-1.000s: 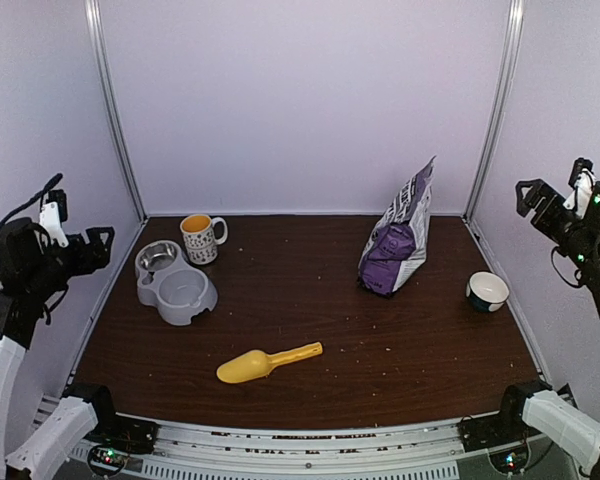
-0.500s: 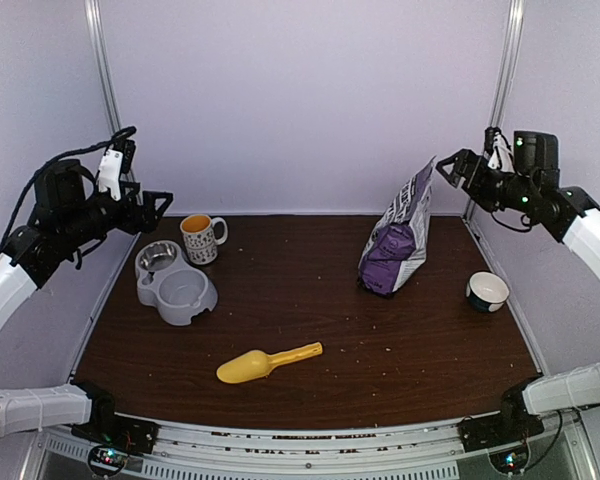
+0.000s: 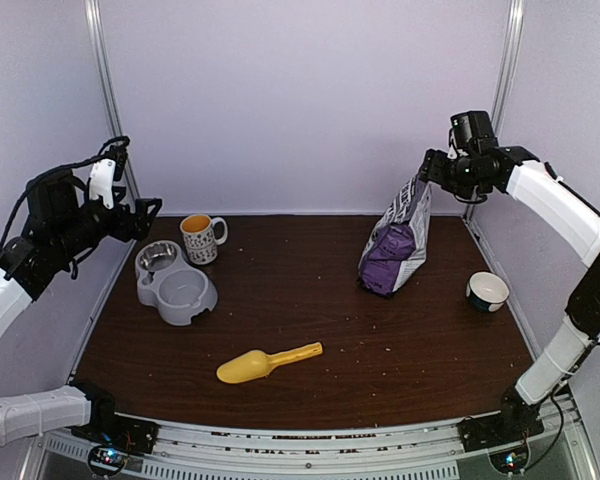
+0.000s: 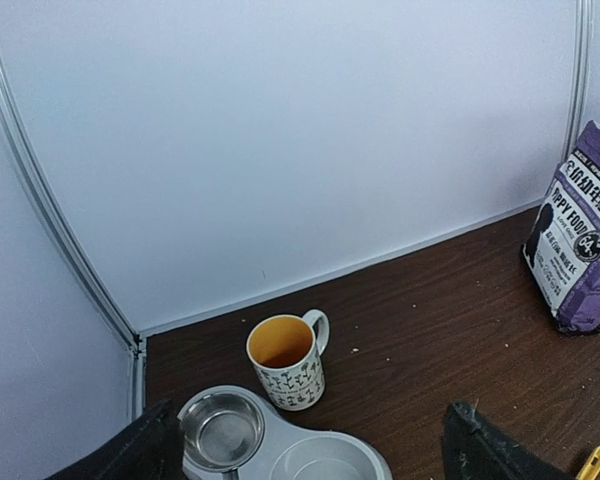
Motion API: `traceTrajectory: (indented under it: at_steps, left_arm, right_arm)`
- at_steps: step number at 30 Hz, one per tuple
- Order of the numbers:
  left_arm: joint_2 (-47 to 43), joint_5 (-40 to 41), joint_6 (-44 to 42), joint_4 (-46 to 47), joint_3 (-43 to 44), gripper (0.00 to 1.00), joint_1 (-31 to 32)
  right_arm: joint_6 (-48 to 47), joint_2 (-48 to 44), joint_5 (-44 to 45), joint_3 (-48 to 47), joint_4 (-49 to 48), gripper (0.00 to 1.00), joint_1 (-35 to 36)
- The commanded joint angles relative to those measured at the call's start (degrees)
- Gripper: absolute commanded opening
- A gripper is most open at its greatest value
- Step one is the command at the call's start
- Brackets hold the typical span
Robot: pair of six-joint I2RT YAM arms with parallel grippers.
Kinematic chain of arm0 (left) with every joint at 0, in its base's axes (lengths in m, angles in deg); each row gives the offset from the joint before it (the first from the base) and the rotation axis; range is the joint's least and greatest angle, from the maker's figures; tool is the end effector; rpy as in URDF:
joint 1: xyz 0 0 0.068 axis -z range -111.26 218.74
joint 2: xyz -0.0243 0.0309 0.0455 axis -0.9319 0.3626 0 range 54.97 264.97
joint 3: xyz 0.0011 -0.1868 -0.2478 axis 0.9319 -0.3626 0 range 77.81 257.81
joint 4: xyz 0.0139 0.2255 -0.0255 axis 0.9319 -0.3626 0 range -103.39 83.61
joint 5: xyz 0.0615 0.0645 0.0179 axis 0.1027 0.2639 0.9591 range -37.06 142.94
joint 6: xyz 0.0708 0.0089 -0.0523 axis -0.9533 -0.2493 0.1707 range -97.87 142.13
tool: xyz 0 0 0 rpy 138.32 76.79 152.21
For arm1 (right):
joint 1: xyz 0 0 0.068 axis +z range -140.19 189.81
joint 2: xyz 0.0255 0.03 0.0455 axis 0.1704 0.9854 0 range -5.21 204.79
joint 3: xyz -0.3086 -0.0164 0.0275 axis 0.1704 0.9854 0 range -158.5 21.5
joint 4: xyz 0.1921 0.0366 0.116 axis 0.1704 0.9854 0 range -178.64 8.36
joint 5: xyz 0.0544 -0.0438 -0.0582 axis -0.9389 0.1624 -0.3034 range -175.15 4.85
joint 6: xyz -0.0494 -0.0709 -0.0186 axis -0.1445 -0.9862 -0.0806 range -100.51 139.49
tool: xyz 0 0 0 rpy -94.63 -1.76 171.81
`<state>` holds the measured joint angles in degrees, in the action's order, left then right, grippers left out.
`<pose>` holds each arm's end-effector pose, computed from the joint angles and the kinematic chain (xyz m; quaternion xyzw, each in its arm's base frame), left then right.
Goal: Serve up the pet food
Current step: Move the pet food bag to the center of the board.
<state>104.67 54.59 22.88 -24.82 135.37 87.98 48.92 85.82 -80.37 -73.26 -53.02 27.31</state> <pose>0.1634 -0.0547 0.4042 0.1145 0.7606 -0.1000 0.6311 0.3440 0.1017 0.4090 0.1109 0.8665 0.1599 0.4597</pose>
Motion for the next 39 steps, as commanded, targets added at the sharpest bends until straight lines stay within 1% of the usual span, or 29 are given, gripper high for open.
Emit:
traceTrajectory:
  at_steps: [1,4,5,10,13,14,16,17,21,23,27,30,34,36,39]
  left_arm:
    - [-1.2,2.1,0.9,3.2,-0.7,0.92,0.3]
    - [-2.1,3.0,1.2,3.6,-1.2,0.92,0.3]
    - [-2.5,3.3,1.3,4.1,-1.6,0.92,0.2]
    - [-3.7,3.7,2.5,5.0,-2.5,0.92,0.3]
    - [-4.0,3.7,5.9,5.2,-3.0,0.92,0.2]
    - [-4.1,2.8,6.7,5.7,-3.5,0.92,0.3]
    - [-3.9,-0.2,6.7,5.7,-3.6,0.92,0.3]
    - [-3.8,-0.3,6.7,5.6,-3.5,0.92,0.3]
    - [-3.5,0.4,6.2,4.3,-2.5,0.92,0.2]
    - [-4.0,1.3,5.9,4.3,-2.6,0.92,0.2]
    - [-5.0,2.0,5.2,4.4,-2.7,0.92,0.3]
    - [-5.8,2.7,4.8,4.5,-2.9,0.92,0.2]
    - [-6.2,3.1,4.0,4.0,-2.6,0.92,0.3]
    - [-6.5,3.7,3.7,3.9,-2.7,0.92,0.2]
    - [-6.6,4.4,3.3,3.9,-2.8,0.93,0.3]
  right_arm:
    - [-3.2,2.9,5.1,-3.9,5.8,0.77,1.5]
    - [-4.4,5.7,5.0,-6.1,7.9,0.78,2.0]
    - [-4.5,6.6,5.3,-6.9,8.7,0.75,2.1]
    - [-5.1,6.2,7.5,-6.4,8.1,0.47,2.2]
    - [-5.2,5.0,9.4,-6.1,7.7,0.24,2.3]
    - [-5.2,4.5,9.6,-6.0,7.3,0.16,2.2]
    - [-5.4,3.9,9.8,-6.0,6.7,0.03,2.1]
    - [-5.7,3.6,9.9,-6.0,6.4,0.00,2.2]
    - [-7.5,1.7,10.2,-5.8,5.0,0.00,2.1]
    - [-9.2,-0.3,8.0,-4.5,2.4,0.00,2.2]
    - [-12.2,-5.0,-0.4,-2.2,-2.6,0.00,2.2]
    - [-12.5,-6.6,-6.0,-3.8,-2.2,0.00,2.3]
    - [-11.6,-7.8,-16.6,-3.5,-1.9,0.00,3.1]
    - [-10.9,-8.5,-19.0,-2.1,-2.2,0.00,4.6]
    - [-10.3,-10.2,-19.7,0.2,-3.0,0.00,8.5]
